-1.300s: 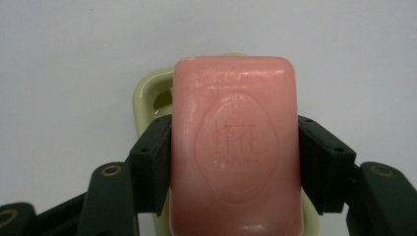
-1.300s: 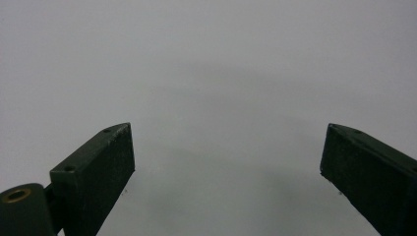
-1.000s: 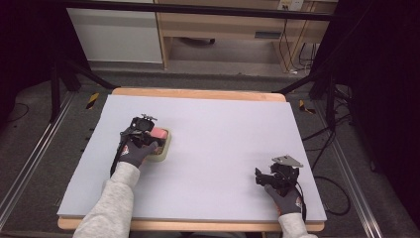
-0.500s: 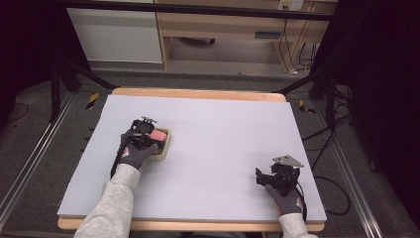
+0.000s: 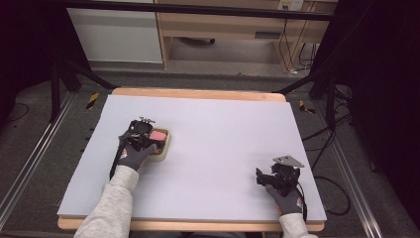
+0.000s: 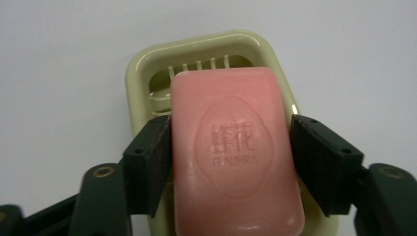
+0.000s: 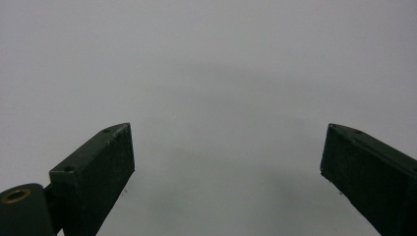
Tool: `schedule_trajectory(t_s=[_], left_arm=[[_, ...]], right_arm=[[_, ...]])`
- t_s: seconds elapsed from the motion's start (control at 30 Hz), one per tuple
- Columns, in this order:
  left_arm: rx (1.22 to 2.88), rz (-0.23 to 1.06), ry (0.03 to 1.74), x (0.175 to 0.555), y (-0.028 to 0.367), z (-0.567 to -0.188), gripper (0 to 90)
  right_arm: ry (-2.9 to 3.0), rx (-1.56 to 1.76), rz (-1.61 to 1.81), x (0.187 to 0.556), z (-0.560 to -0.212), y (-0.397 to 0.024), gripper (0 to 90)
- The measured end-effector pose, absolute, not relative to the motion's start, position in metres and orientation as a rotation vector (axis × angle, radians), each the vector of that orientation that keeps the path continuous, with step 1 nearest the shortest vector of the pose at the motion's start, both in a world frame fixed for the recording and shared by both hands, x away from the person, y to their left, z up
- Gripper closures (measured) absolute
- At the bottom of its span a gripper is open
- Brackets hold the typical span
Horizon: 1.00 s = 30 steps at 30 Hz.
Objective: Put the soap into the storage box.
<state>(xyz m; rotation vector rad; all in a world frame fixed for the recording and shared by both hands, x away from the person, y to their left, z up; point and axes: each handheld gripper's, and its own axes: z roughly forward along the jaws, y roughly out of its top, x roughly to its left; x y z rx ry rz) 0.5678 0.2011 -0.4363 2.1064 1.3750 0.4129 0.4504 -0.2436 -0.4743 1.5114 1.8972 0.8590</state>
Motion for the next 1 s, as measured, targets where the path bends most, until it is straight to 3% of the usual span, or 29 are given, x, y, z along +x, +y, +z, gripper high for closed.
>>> schedule_trajectory(t_s=[0.37,0.77,1.0], left_arm=[[2.070,0.472,1.279,0.545,0.207,-0.424,22.8],[1.943,0.460,1.204,0.508,0.234,-0.425,22.6],[1.887,0.538,1.231,0.485,0.255,-0.436,22.8]], right_arm=[[1.877,1.530,0.864,0.450,-0.473,-0.247,6.0],[1.845,1.553,0.870,0.448,-0.472,-0.255,5.6],[1.837,1.568,0.860,0.447,-0.473,-0.259,5.3]])
